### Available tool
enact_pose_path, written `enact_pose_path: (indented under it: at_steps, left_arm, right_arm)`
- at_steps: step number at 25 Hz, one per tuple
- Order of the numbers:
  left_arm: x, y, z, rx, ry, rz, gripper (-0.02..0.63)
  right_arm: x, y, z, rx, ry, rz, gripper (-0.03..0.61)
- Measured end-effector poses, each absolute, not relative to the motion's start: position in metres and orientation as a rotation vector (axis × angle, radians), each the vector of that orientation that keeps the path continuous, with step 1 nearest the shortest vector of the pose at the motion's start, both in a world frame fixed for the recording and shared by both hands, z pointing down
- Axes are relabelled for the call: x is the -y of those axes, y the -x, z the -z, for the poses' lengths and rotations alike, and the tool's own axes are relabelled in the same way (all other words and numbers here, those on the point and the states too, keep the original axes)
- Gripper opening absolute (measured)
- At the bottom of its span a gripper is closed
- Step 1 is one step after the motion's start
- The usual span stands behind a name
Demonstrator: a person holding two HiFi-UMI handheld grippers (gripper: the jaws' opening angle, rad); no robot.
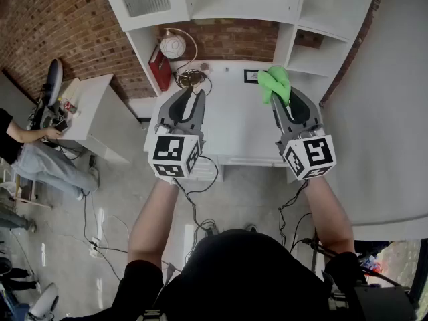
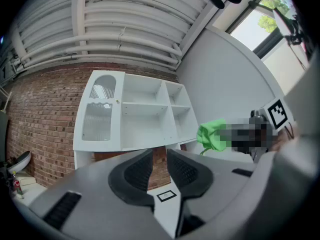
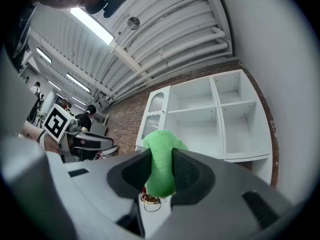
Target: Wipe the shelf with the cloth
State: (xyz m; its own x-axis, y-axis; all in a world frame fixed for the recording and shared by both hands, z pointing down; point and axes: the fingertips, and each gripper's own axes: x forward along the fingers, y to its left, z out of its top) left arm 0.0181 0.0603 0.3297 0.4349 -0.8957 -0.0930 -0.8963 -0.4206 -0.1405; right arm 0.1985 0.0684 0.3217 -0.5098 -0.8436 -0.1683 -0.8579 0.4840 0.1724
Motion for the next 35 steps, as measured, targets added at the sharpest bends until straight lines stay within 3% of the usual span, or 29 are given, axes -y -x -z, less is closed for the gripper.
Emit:
enact_pose_path:
  at_steps: [11,22,35]
  left_arm:
    - [-0.051,-0.021,-0.336,-1.611,2.531,0.019,0.086]
    - [-0.028,-0.016,-0.348,-1.744,2.528,0.145,0.08]
    - [-0.016,-0.006,-0.32,-1.797,2.444,0.078,0.08]
  right_arm:
    - [-0.063,-0.213,-0.32,-2.647,1.512,-0.327,0.098]
    - [-0.037,-0.247,-0.299,-2.639,1.205,0.018,0.107]
    - [0.02,-0.242,-0.286,-2.722,1.236,-0.045,0.106]
